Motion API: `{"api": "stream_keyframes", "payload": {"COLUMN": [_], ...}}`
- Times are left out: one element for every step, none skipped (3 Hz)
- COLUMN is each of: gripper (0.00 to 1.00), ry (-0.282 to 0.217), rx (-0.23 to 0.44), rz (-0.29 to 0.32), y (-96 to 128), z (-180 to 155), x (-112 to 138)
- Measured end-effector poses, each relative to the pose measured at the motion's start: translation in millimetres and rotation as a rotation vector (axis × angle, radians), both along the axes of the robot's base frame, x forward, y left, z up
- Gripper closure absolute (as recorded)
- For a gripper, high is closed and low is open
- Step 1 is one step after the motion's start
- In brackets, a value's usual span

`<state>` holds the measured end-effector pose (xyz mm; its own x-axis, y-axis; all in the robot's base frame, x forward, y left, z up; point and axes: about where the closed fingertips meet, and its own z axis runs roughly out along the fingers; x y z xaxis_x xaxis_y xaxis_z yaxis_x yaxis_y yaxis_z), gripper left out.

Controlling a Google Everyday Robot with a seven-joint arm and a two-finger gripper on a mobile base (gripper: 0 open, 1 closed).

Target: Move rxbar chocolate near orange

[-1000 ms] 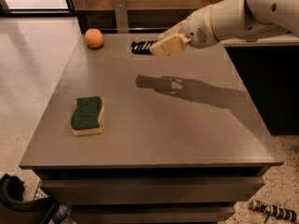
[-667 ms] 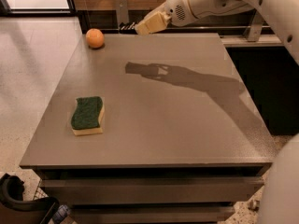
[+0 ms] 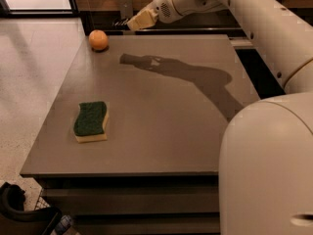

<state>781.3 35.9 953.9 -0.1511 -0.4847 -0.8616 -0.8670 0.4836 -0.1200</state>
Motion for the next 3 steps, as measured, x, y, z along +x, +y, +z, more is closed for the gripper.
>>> {"api": "stream_keyframes", "payload": {"gripper": [1.0,1.0,0.76], "ry": [0.022,0.022,0.028], "rx": [0.001,0.075,0.077], "rz": [-0.033,-0.037,-0.032], "y": [6.6,13.9,18.5], "z": [-24.5,-43.4,-48.6], "x": [16.1,39.1,40.4]}}
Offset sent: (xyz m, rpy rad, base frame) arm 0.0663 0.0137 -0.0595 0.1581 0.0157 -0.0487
